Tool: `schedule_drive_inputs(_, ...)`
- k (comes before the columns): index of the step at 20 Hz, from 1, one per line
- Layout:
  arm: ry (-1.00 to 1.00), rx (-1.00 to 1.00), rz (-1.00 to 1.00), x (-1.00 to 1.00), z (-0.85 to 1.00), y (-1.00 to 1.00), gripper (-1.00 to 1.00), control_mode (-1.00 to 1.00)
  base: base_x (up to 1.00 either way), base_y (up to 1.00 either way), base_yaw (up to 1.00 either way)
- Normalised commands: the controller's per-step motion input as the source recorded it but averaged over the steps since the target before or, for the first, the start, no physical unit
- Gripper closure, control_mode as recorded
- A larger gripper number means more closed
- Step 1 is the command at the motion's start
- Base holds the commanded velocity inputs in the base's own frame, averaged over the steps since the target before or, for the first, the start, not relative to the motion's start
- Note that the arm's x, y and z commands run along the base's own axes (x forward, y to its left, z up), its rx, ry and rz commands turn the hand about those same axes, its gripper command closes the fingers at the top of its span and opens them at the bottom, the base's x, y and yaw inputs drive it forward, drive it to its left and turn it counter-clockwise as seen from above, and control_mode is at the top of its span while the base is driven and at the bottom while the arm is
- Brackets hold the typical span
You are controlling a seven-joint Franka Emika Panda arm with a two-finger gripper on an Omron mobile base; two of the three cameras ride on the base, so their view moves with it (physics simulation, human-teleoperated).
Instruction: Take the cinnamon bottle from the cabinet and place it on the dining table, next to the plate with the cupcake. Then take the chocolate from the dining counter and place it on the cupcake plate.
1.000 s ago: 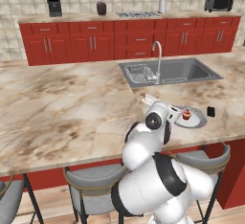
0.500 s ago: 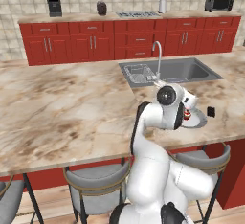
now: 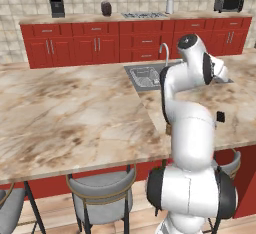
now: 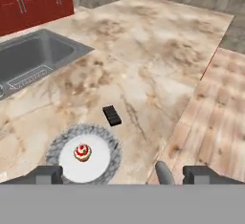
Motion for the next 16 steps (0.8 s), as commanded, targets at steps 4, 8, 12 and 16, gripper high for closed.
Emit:
schedule_drive_inputs(4, 0.55, 0.0, -0.12, 0.03, -0.32, -1.0, -1.0, -1.0, 0.0, 0.0, 0.0)
schedule_drive_inputs(8, 0.52, 0.0, -0.05, 0.0, -0.7, -1.0, -1.0, -1.0, 0.0, 0.0, 0.0)
schedule_drive_inputs(12, 0.27, 0.24, 0.09, -0.03, -0.83, -1.0, -1.0, -1.0, 0.0, 0.0, 0.0)
schedule_drive_inputs(16, 0.04, 0.31, 0.25, 0.01, -0.83, -0.93, -1.0, -1.0, 0.0, 0.0, 0.0)
